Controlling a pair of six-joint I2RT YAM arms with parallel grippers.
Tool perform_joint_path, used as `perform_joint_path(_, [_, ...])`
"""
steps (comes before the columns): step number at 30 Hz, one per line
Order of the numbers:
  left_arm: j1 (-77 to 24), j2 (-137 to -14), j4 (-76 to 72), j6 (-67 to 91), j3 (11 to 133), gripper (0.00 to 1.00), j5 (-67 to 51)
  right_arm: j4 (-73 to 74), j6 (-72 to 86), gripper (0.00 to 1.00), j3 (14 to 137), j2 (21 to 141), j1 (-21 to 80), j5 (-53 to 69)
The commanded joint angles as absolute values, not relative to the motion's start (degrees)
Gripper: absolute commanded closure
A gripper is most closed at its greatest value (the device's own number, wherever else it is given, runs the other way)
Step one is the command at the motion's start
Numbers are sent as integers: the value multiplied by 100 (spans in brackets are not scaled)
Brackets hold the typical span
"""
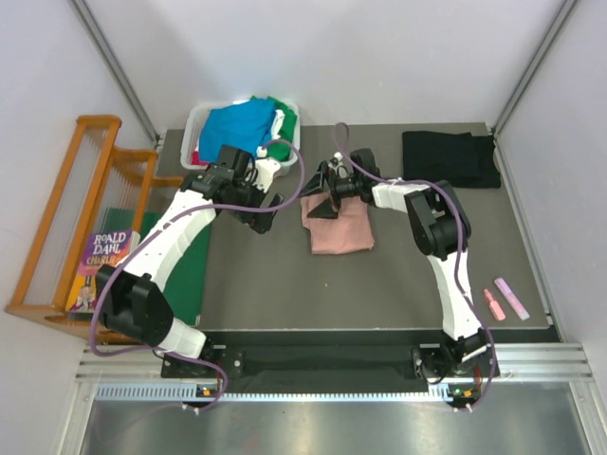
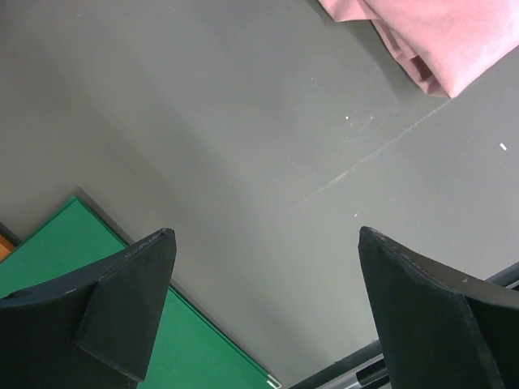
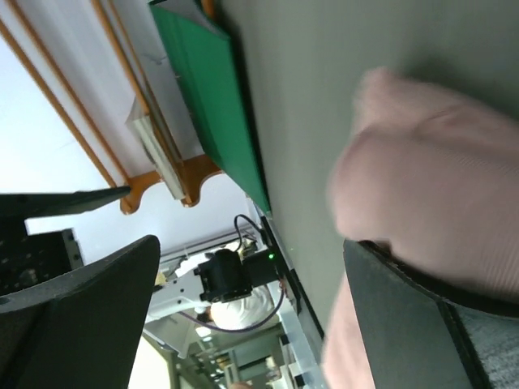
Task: Fold and stack the t-shirts
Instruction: Fold the tshirt
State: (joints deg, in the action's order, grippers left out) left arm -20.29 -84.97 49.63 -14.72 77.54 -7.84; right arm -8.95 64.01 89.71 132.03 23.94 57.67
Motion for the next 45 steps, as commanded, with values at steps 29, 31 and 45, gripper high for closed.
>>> perform_joint_path(29, [-1951,-8148,4781,-1450,7453,1,-940,-510,6249,0,10397,14581,1881,6258])
perform_joint_path(31, [-1951,-8147,4772,-1450,7427,1,-958,-422,6223,1,10415,14477,1802,6293])
perform_joint_path(45, [-1951,-8060,4693,-1415,7313,1,-1002,142,5080,0,7750,10839,1494,5898])
